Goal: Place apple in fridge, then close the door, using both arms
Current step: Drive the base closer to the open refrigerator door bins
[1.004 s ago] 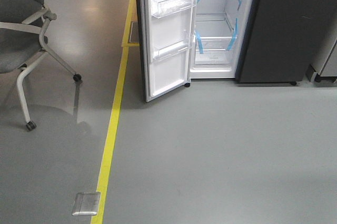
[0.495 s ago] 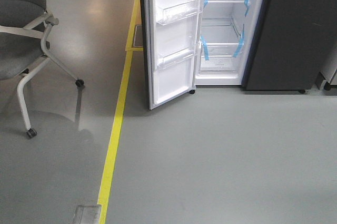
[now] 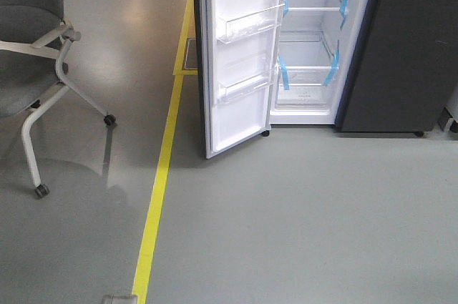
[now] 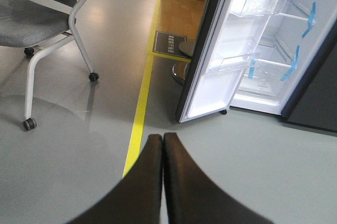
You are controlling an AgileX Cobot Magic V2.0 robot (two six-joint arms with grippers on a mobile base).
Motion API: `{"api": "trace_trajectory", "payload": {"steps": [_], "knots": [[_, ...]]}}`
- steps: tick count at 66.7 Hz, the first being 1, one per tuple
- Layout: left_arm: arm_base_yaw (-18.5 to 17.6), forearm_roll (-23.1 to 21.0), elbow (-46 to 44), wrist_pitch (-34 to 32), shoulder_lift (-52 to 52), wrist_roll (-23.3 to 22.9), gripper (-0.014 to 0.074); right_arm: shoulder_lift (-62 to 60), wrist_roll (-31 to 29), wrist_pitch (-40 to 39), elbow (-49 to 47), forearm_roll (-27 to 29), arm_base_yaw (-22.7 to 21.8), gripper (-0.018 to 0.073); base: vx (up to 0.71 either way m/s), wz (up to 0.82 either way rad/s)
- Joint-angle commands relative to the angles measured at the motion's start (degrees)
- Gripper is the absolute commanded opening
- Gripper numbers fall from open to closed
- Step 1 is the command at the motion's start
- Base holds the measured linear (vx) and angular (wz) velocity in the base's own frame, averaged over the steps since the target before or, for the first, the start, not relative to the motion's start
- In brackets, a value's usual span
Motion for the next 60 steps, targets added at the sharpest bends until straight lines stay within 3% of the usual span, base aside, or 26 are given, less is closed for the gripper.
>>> {"api": "trace_trajectory", "payload": {"steps": [1, 60], "knots": [[-0.1, 0.0, 1.0, -4.4, -0.9, 0.0, -0.0006, 0.4, 0.1, -4.9, -1.3, 0.6, 0.1, 0.0176, 0.12, 0.02], [-0.1, 0.0, 1.0, -4.4, -0.9, 0.0, -0.0006, 0.4, 0.1, -5.0, -1.3, 0.6, 0.1, 0.0176, 0.12, 0.01]]}}
